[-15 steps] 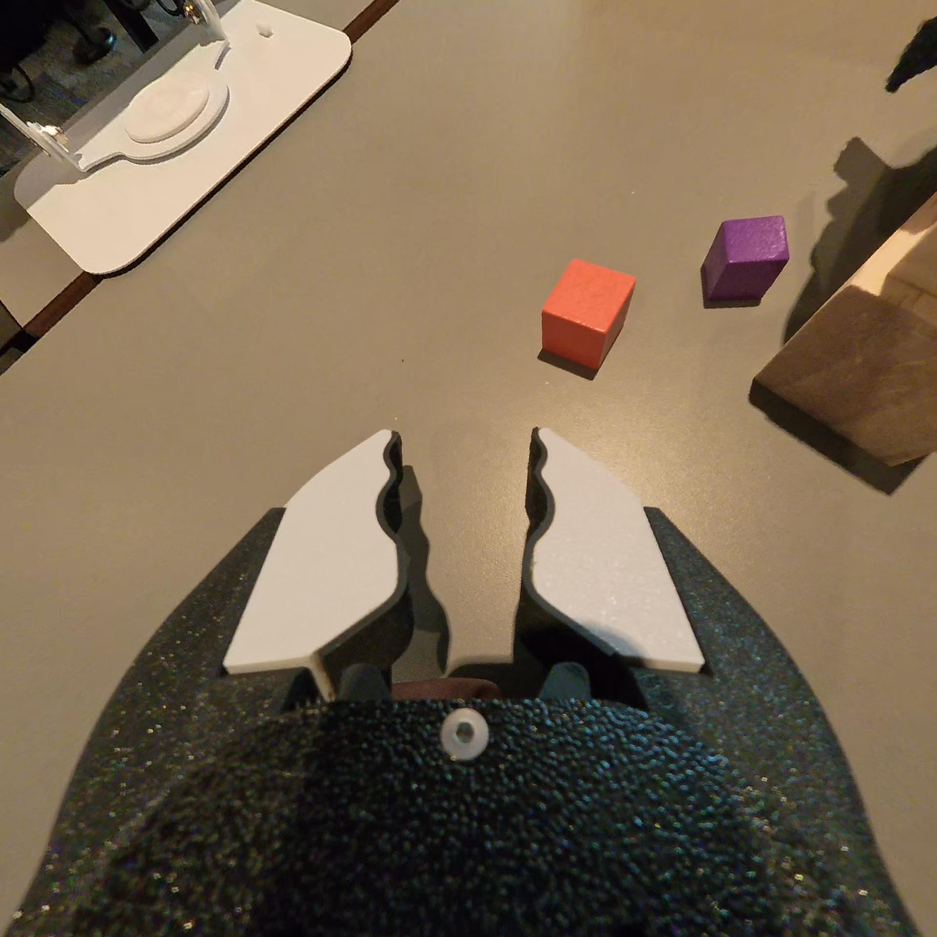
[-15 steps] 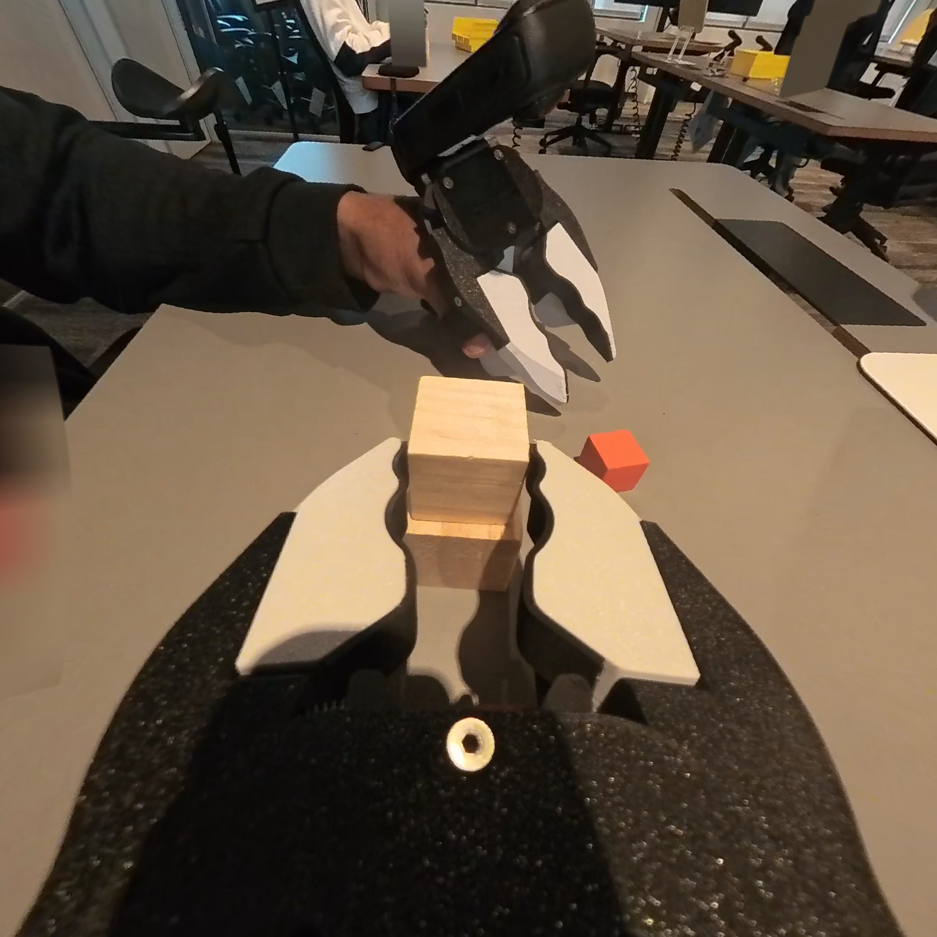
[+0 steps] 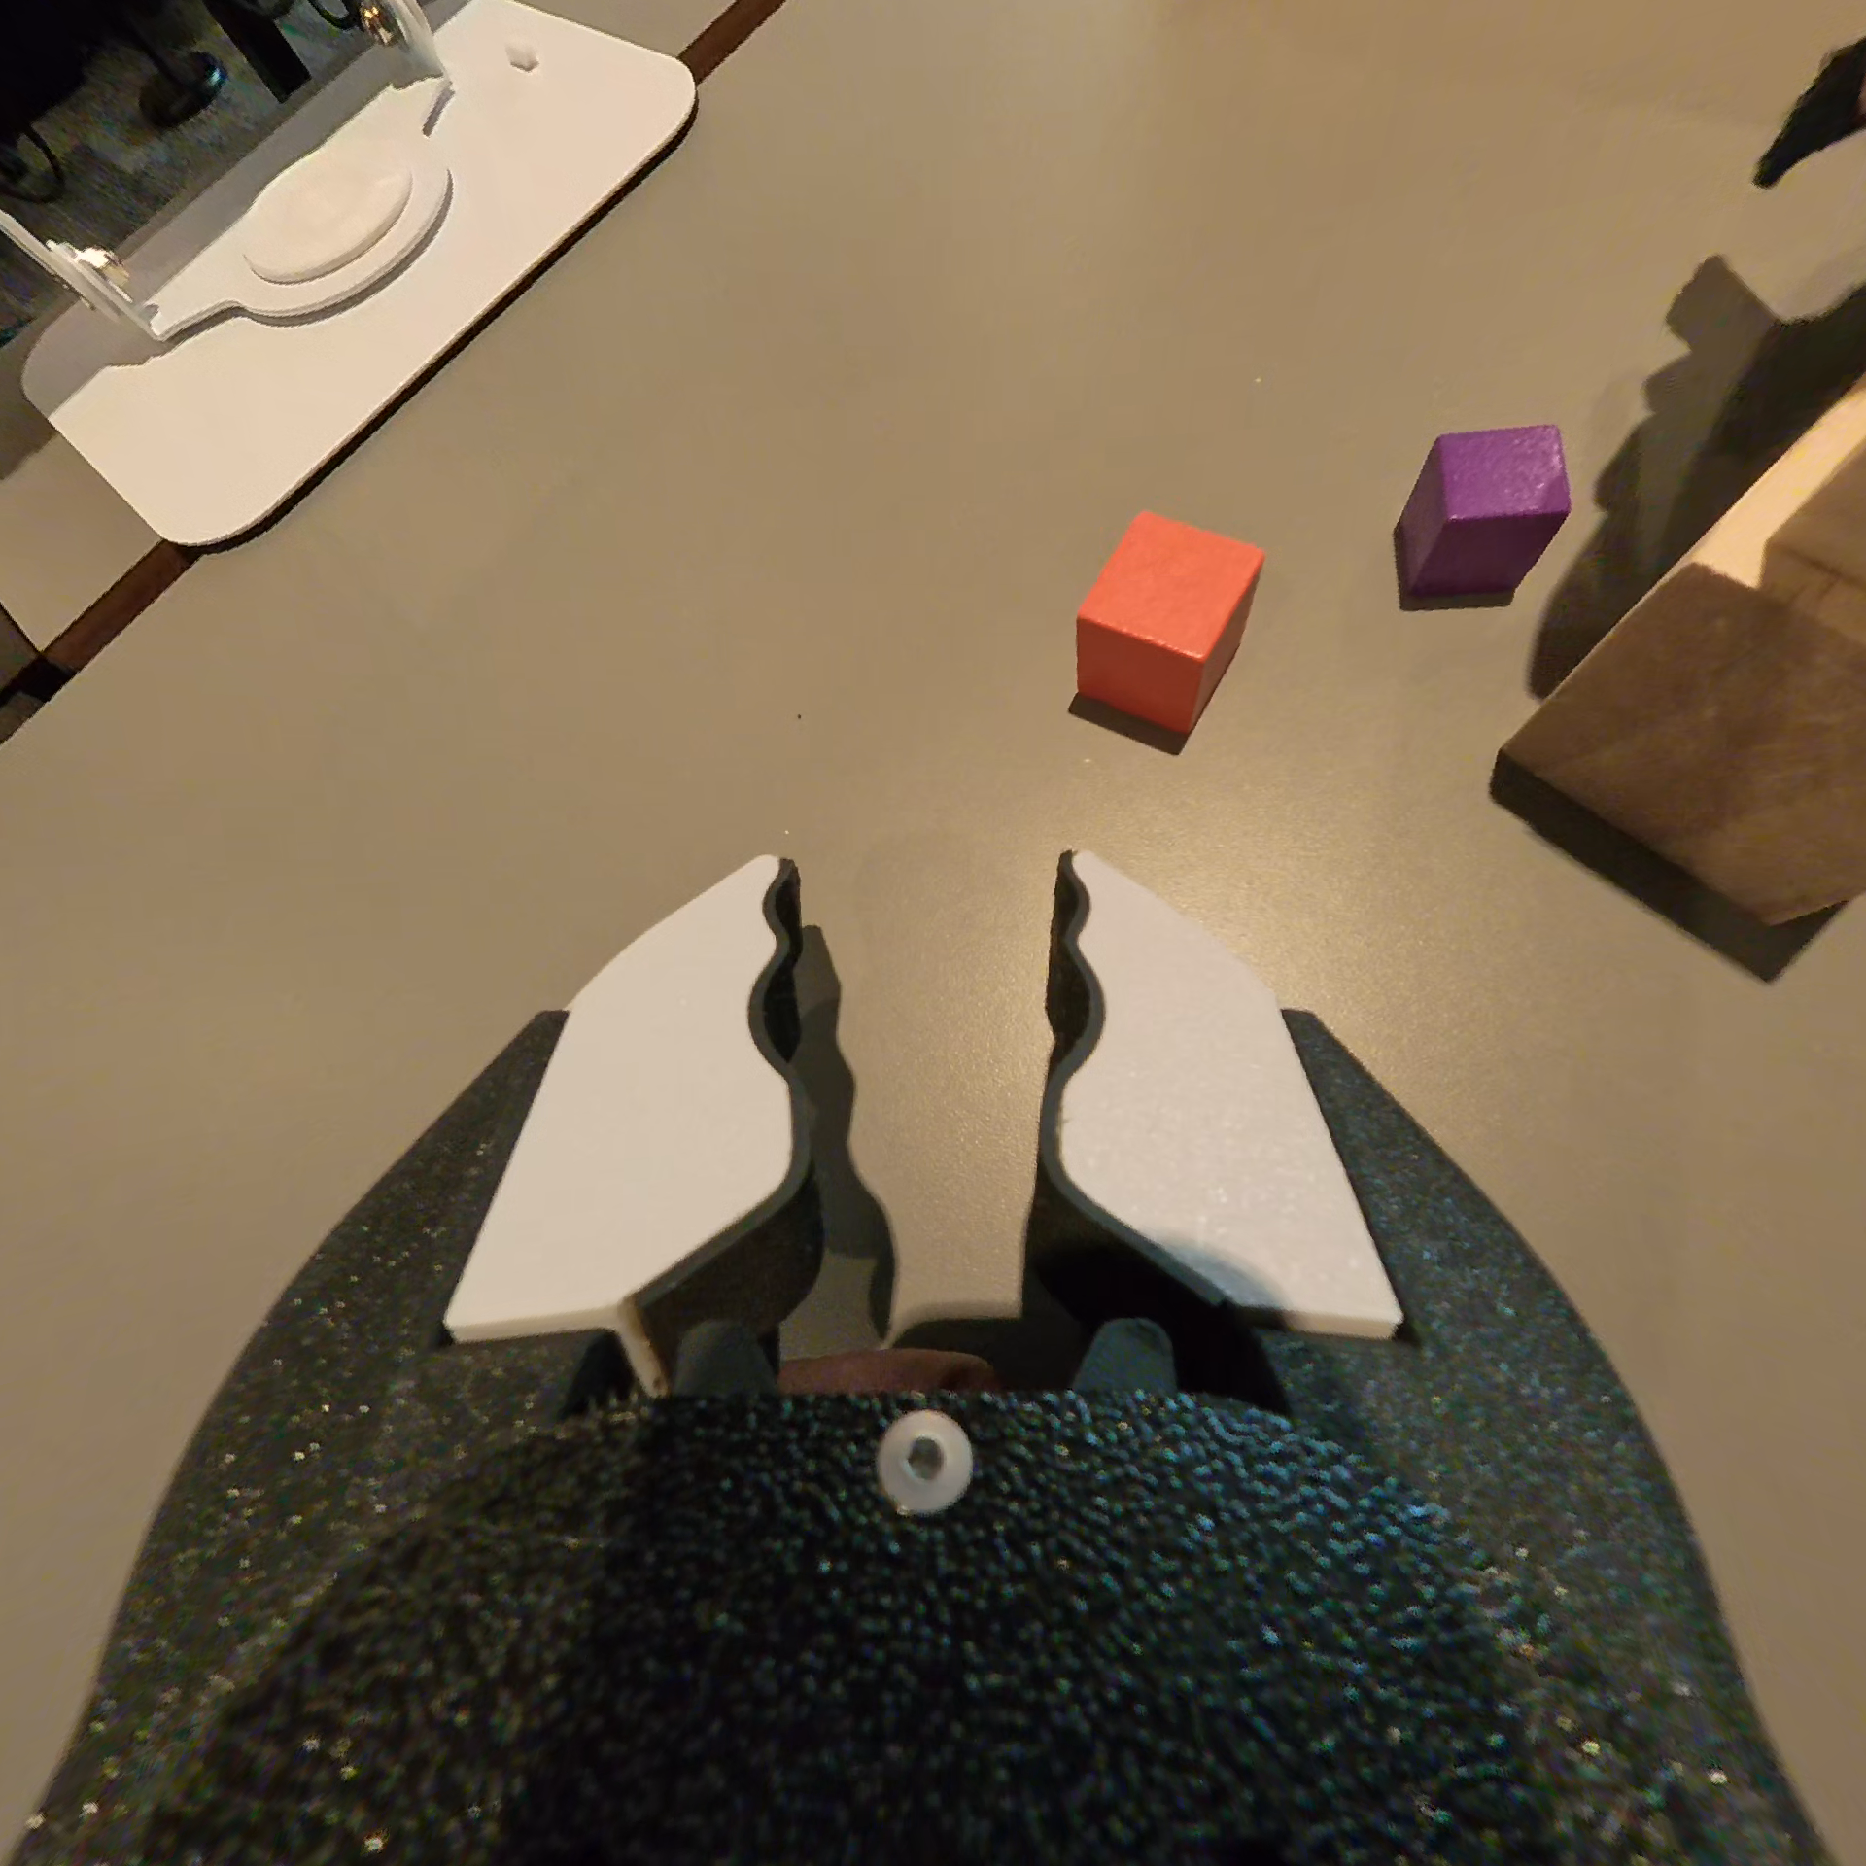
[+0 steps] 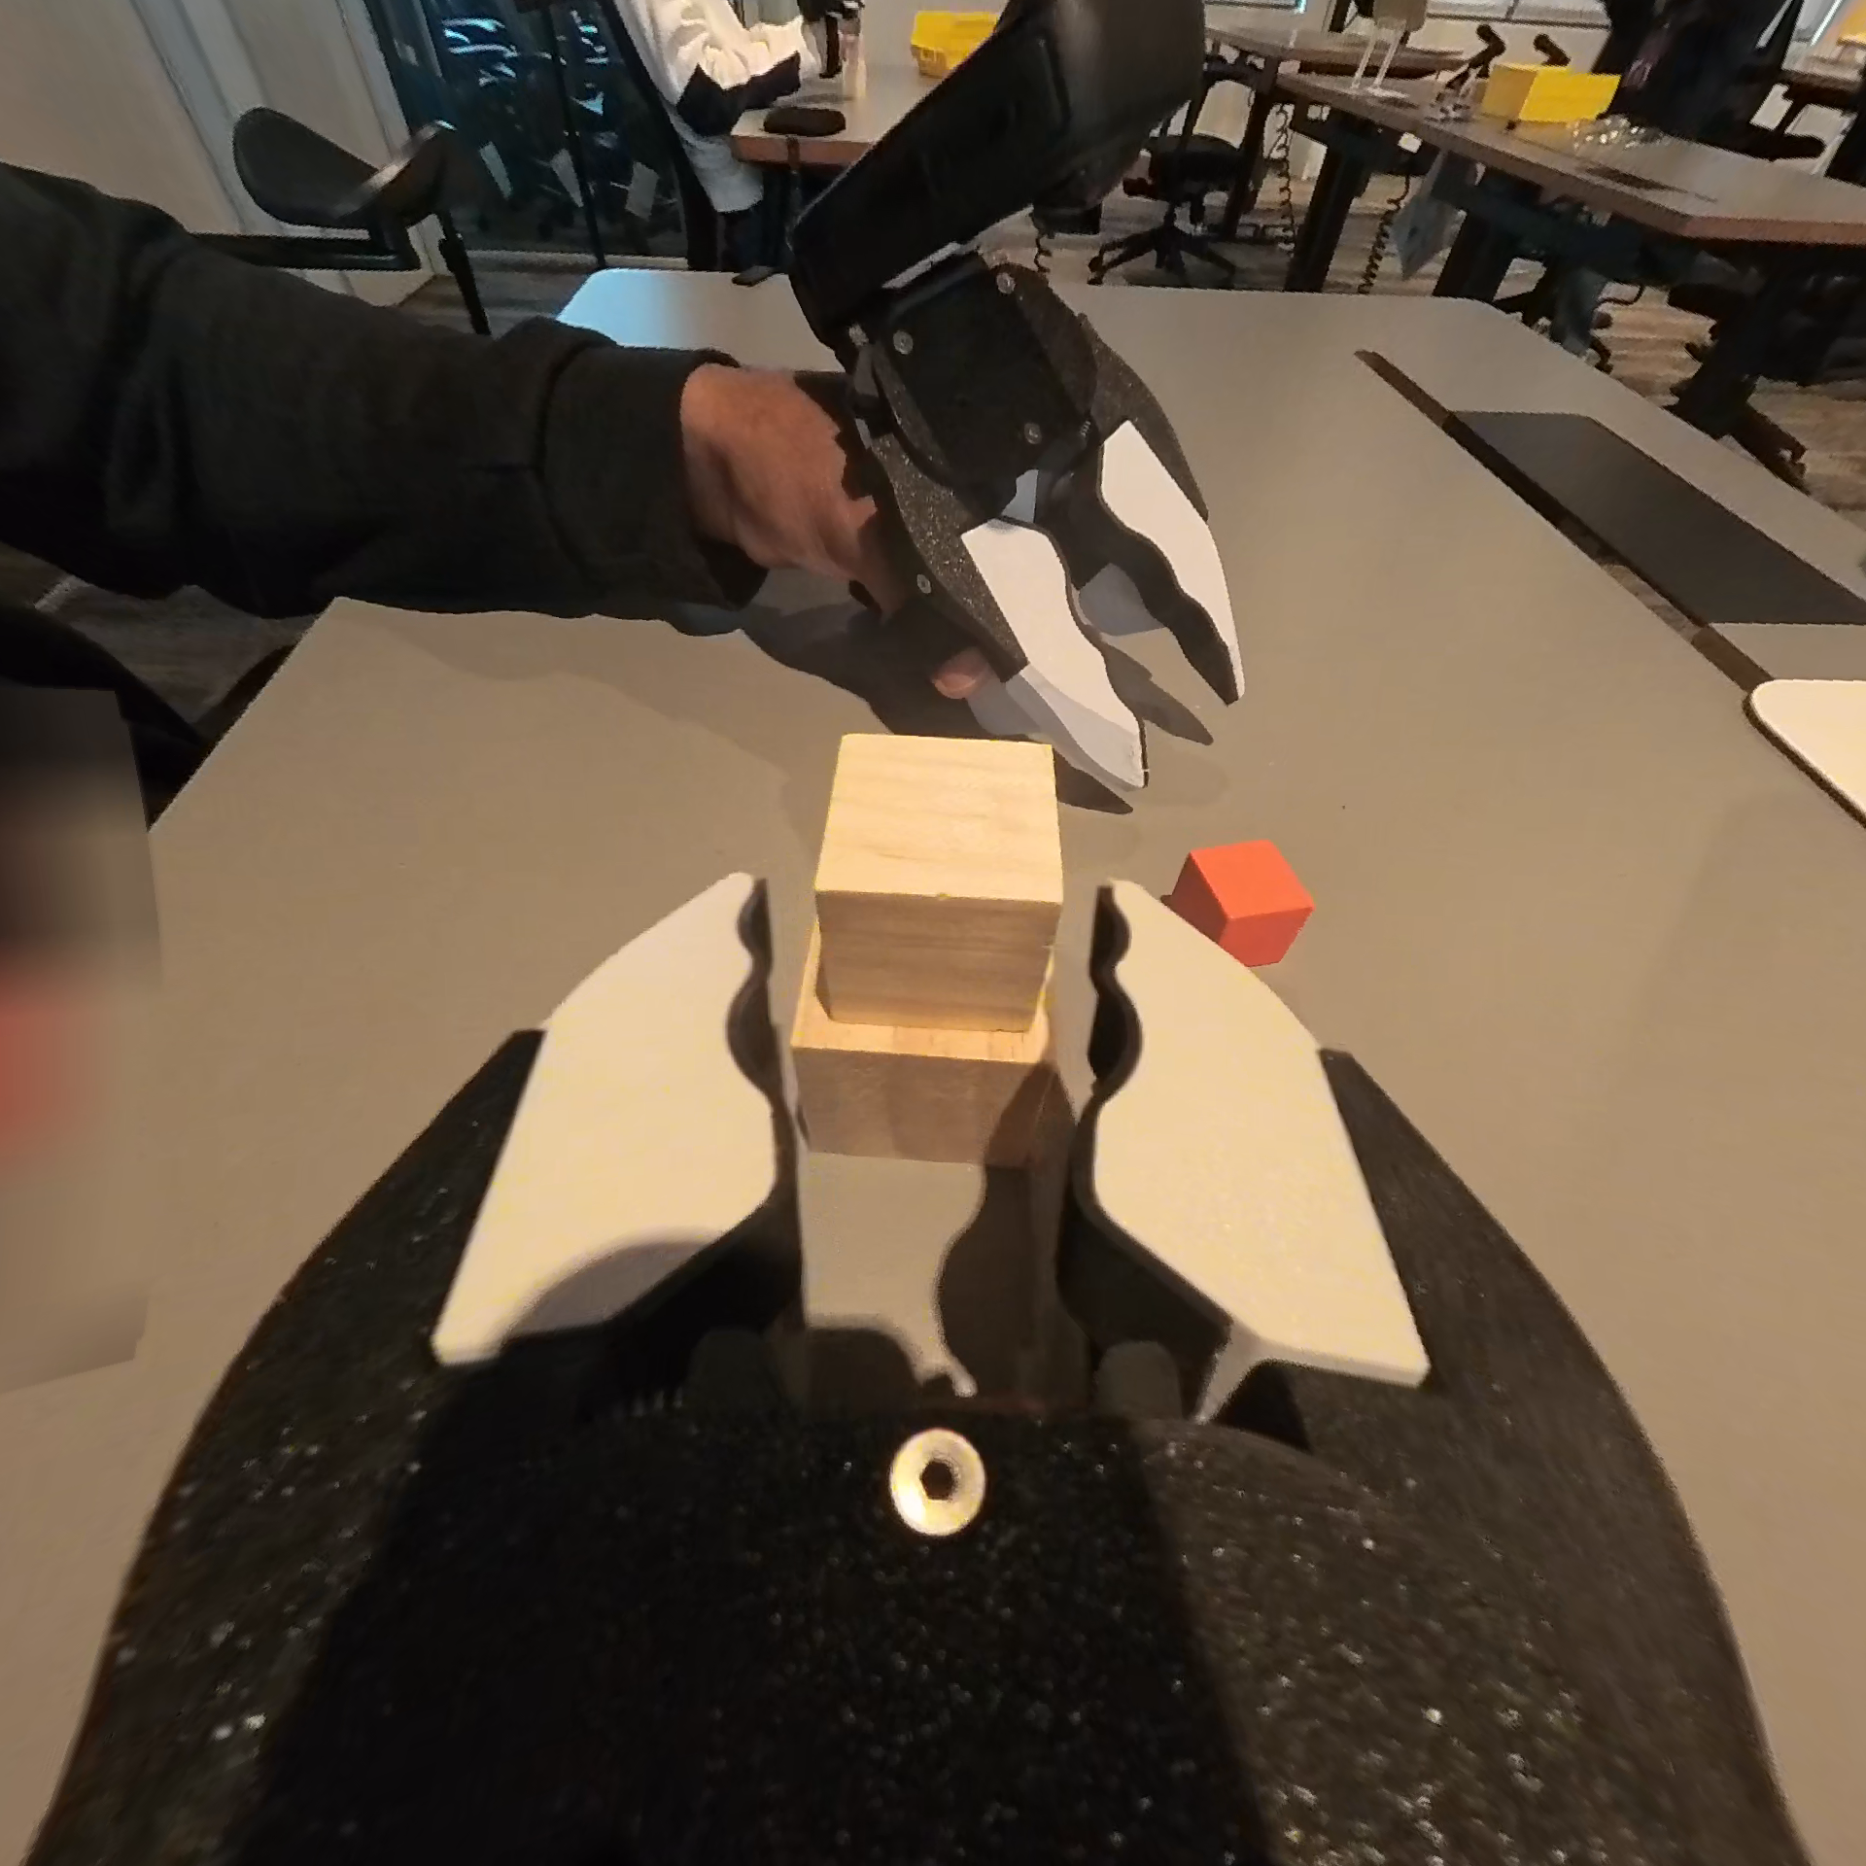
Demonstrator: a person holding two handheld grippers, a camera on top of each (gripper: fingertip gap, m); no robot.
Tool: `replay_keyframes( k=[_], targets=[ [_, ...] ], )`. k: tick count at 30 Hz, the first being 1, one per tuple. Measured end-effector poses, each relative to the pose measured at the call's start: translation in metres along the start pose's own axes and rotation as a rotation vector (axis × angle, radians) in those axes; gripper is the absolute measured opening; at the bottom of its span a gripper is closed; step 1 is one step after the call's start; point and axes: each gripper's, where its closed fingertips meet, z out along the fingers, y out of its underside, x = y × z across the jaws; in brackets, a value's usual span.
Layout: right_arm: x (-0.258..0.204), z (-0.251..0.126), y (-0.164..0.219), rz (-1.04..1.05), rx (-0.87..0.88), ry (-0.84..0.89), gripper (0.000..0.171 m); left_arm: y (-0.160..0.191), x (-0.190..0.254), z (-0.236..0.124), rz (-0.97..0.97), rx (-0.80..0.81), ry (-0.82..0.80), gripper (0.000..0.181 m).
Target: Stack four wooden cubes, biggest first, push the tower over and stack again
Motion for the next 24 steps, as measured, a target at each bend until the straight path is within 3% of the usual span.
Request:
replay_keyframes(
  k=[1, 5, 13, 20, 24],
  targets=[
    [0.000, 0.000, 0.001, 0.003, -0.007, -0.003, 0.066, 0.000, 0.000, 0.000, 0.000, 0.001, 0.000, 0.048],
    [0.000, -0.012, 0.002, 0.011, -0.013, -0.015, 0.075, 0.000, 0.000, -0.001, -0.006, 0.003, 0.004, 0.048],
    [0.039, -0.044, 0.014, 0.078, -0.027, 0.144, 0.066, -0.002, 0.002, -0.001, 0.004, 0.019, 0.028, 0.049],
    [0.052, -0.036, 0.041, 0.091, -0.162, 0.206, 0.063, -0.018, 0.029, 0.005, 0.187, 0.085, 0.147, 0.053],
    [0.053, -0.037, 0.040, 0.099, -0.155, 0.215, 0.062, -0.029, 0.034, 0.022, 0.242, 0.074, 0.138, 0.055]
  ],
)
